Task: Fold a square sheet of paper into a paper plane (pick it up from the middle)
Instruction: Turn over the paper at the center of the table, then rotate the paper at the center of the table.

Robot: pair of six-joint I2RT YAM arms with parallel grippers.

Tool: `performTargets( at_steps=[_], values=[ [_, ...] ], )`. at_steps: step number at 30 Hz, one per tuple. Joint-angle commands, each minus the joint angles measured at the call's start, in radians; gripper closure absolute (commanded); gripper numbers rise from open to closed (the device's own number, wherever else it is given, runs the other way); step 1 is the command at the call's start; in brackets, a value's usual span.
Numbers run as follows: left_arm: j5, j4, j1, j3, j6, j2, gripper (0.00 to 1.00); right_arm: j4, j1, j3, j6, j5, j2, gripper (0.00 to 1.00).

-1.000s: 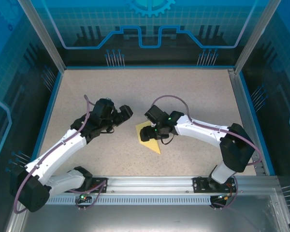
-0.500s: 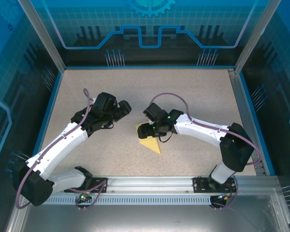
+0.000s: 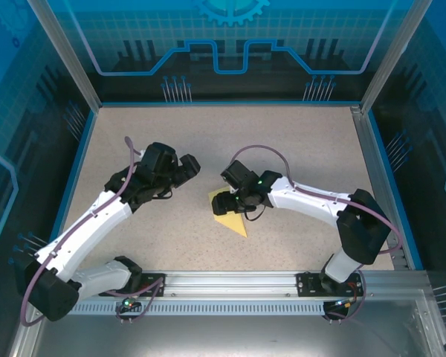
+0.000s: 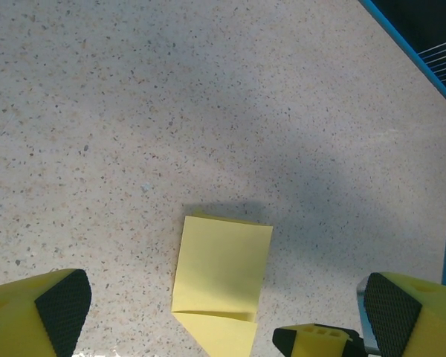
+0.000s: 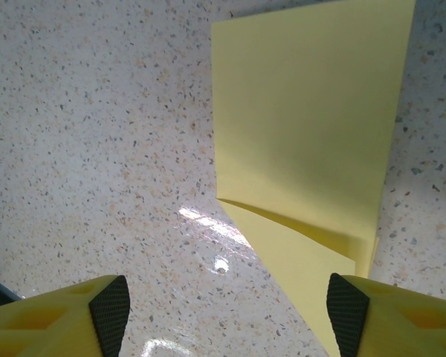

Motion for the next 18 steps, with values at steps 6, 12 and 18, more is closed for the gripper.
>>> performTargets(
  at_steps=[6, 12, 18],
  values=[
    [0.1, 0.121, -0.002, -0.215, 0.14, -0.117, 0.01, 0.116, -0.036, -0.114, 0.009, -0.104, -0.041, 0.46],
    [0.173, 0.222, 0.0, -0.338, 0.136, -0.185, 0.02, 0.184, -0.082, -0.197, -0.007, -0.166, -0.09, 0.62],
    [0.251, 0.293, -0.002, -0.406, 0.127, -0.212, 0.01, 0.189, -0.153, -0.219, -0.081, -0.186, -0.1, 0.48]
  ],
)
